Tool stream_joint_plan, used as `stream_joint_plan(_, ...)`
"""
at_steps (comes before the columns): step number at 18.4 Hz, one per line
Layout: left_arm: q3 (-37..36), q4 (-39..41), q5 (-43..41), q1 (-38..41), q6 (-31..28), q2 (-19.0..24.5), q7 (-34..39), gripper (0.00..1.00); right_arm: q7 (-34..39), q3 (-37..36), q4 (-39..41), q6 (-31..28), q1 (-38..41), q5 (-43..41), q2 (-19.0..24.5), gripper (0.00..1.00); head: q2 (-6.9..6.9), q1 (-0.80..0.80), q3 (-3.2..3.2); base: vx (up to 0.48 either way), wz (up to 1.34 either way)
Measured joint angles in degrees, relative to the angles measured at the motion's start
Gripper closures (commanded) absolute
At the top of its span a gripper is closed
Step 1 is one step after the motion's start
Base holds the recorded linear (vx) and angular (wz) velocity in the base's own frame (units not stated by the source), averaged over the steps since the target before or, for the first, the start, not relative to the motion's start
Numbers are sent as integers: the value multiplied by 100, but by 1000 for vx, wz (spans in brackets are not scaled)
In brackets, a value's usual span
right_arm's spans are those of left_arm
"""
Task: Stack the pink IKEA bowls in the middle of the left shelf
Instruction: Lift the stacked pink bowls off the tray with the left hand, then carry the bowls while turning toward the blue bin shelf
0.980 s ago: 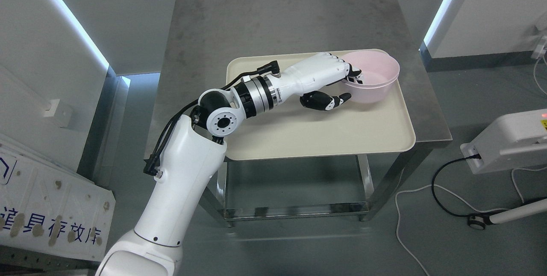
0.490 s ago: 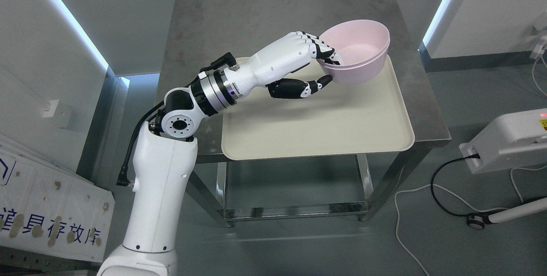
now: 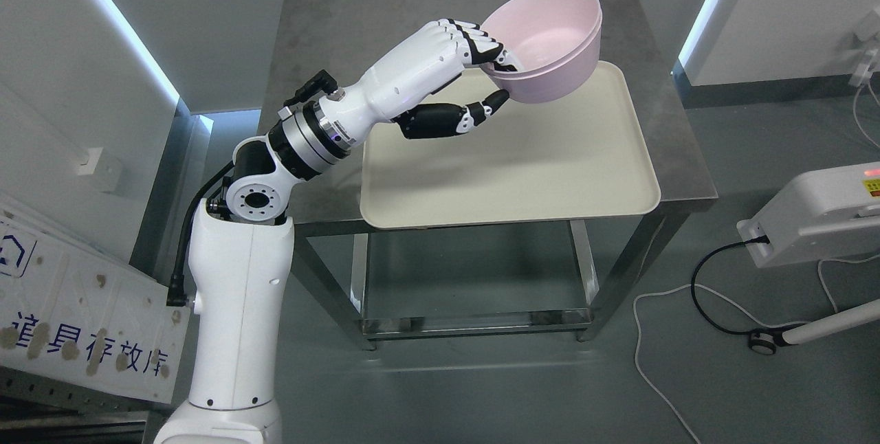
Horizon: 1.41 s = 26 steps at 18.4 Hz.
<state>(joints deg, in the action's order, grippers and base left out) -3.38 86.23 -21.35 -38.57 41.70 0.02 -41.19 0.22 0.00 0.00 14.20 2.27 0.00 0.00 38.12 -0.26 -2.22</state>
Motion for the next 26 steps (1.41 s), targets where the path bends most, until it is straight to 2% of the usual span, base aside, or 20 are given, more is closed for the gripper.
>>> stream_joint_plan(14,254,274,49,-49,17,-3,-11,99,-30,0,0,0,3,0,0,0,0,0,0,-222,-104)
stream_joint_plan(26,312,546,85,-23,58,-2,-26,98,-45,0,0,0,1,0,0,0,0,0,0,-288,130)
